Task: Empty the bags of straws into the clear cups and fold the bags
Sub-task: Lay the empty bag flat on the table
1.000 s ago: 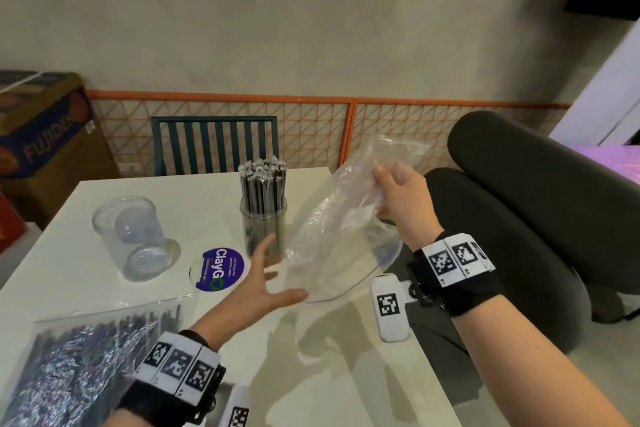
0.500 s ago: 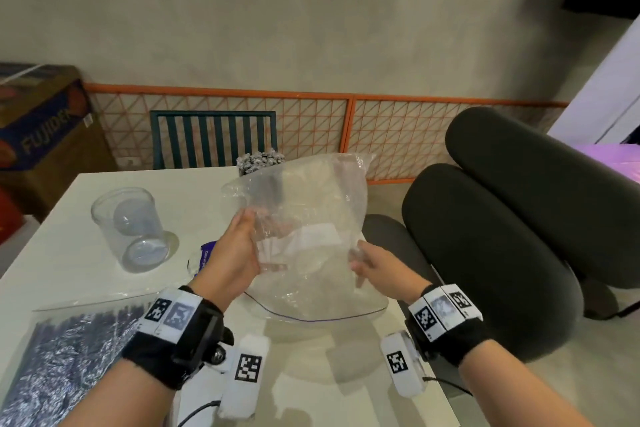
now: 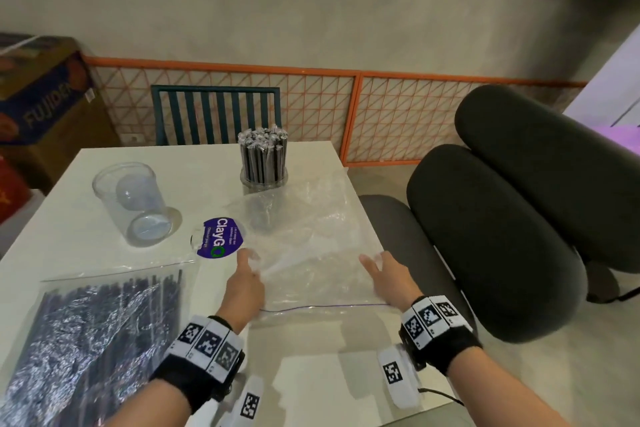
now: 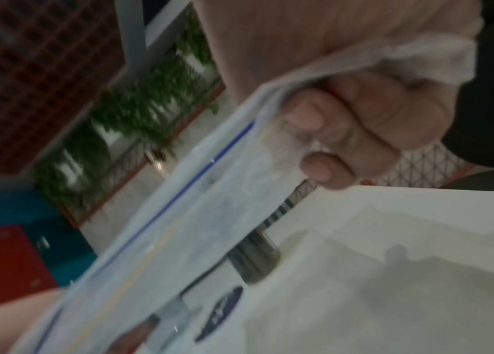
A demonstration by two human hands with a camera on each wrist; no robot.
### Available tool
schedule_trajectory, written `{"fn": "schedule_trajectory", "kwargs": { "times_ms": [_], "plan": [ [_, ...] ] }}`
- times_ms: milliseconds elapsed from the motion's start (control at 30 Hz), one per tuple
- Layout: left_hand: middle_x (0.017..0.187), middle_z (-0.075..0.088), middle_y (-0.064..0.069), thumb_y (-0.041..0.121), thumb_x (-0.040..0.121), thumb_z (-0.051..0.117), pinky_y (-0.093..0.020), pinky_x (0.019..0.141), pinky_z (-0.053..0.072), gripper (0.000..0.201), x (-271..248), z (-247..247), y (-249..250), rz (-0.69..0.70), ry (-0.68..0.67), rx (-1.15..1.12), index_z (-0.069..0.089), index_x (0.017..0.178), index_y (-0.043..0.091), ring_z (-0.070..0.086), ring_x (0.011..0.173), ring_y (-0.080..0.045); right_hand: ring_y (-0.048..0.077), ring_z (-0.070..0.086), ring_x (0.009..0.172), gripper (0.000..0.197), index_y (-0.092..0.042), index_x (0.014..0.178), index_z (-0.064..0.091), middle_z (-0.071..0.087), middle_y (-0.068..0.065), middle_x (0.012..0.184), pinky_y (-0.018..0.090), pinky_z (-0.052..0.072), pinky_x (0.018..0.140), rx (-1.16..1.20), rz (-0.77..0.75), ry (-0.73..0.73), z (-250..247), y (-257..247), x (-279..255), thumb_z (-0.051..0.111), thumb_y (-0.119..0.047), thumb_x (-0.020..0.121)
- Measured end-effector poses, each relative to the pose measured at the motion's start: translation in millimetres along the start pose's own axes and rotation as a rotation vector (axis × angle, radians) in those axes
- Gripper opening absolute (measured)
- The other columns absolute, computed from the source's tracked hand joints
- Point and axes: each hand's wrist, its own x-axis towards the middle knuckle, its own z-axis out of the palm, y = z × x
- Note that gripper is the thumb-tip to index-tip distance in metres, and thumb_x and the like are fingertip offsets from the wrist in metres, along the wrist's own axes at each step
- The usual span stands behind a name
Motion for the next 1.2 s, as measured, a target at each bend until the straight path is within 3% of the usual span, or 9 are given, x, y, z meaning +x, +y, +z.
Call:
{"fn": "schedule_trajectory", "kwargs": {
  "times_ms": [133, 200, 267, 433, 567, 767, 900, 1033, 1200],
  "plan": [
    [0.101, 0.058, -0.016, 0.019, 0.095, 0.049, -0.032, 0.067, 0.047, 0.058, -2, 6, -21, -0.085, -0.100, 0.024, 0.014, 0.140, 0.024, 0.056, 0.076, -0.026, 0.031, 0.048, 0.125, 0.078, -0.005, 0.146, 0.008, 0.040, 0.019, 0.143, 0.037, 0.042, 0.095, -0.294, 0.116, -0.219, 21, 20, -7, 0.046, -0.048, 0.093],
    [0.135, 0.044, -0.020, 0.026, 0.093, 0.053, -0.035, 0.085, 0.045, 0.073, -6, 7, -33, -0.133, -0.162, 0.043, 0.002, 0.145, 0.020, 0.053, 0.107, -0.032, 0.035, 0.035, 0.134, 0.086, -0.012, 0.149, -0.008, 0.018, 0.017, 0.153, 0.043, 0.037, 0.104, -0.428, 0.094, -0.161, 24, 17, -11, 0.049, -0.043, 0.093],
    [0.148, 0.031, -0.017, 0.028, 0.093, 0.053, -0.036, 0.082, 0.046, 0.078, -10, 7, -43, -0.166, -0.205, 0.097, -0.004, 0.145, 0.022, 0.048, 0.117, -0.032, 0.035, 0.027, 0.136, 0.077, -0.025, 0.150, -0.002, 0.013, 0.011, 0.153, 0.049, 0.035, 0.105, -0.562, -0.062, -0.013, 26, 3, -15, 0.049, -0.040, 0.094],
    [0.132, 0.048, -0.027, 0.023, 0.091, 0.055, -0.036, 0.085, 0.046, 0.075, -13, 12, -66, -0.118, -0.106, 0.204, 0.004, 0.145, 0.016, 0.056, 0.109, -0.040, 0.038, -0.013, 0.145, 0.058, -0.046, 0.146, 0.013, -0.009, -0.002, 0.159, 0.070, 0.012, 0.107, -0.647, -0.398, -0.170, 58, -30, 0, 0.042, -0.046, 0.095],
    [0.114, 0.057, -0.020, 0.015, 0.088, 0.059, -0.017, 0.045, 0.044, 0.071, -19, 9, -85, -0.143, -0.149, 0.169, 0.014, 0.142, 0.018, 0.058, 0.070, -0.024, 0.039, -0.026, 0.141, 0.066, -0.054, 0.143, 0.006, -0.022, -0.009, 0.157, 0.078, 0.002, 0.103, -0.739, -0.388, -0.365, 103, -34, 20, 0.043, -0.060, 0.089],
    [0.074, 0.052, -0.006, 0.008, 0.091, 0.052, -0.018, 0.041, 0.034, 0.033, -36, 2, -111, -0.255, -0.192, 0.081, 0.036, 0.120, 0.008, 0.043, 0.049, -0.014, 0.044, -0.030, 0.137, 0.071, -0.062, 0.137, -0.004, -0.030, -0.017, 0.153, 0.080, 0.011, 0.100, -0.739, -0.308, -0.523, 128, -31, 49, 0.045, -0.064, 0.085],
    [0.064, 0.047, -0.007, 0.006, 0.093, 0.046, -0.017, 0.037, 0.031, 0.010, -58, -4, -111, -0.329, -0.203, -0.073, 0.037, 0.098, 0.007, 0.037, 0.046, -0.013, 0.048, -0.029, 0.136, 0.080, -0.062, 0.137, -0.007, -0.029, -0.014, 0.154, 0.074, 0.014, 0.105, -0.735, -0.258, -0.502, 134, -38, 64, 0.049, -0.069, 0.080],
    [0.066, 0.053, -0.007, 0.011, 0.095, 0.047, -0.019, 0.042, 0.037, 0.010, -70, -11, -116, -0.299, -0.187, 0.026, 0.040, 0.100, 0.006, 0.044, 0.044, -0.012, 0.046, -0.027, 0.138, 0.078, -0.060, 0.138, -0.006, -0.027, -0.014, 0.155, 0.072, 0.016, 0.107, -0.718, -0.235, -0.472, 133, -39, 61, 0.048, -0.066, 0.082],
    [0.106, 0.056, -0.011, 0.024, 0.082, 0.068, -0.034, 0.069, 0.050, 0.045, -58, -17, -105, 0.215, 0.119, 0.784, 0.050, 0.121, 0.013, 0.057, 0.090, -0.027, 0.042, -0.001, 0.143, 0.064, -0.038, 0.146, 0.017, -0.011, -0.001, 0.159, 0.061, 0.025, 0.109, -0.705, -0.258, -0.321, 111, -44, 49, 0.046, -0.050, 0.090]
  ]
}}
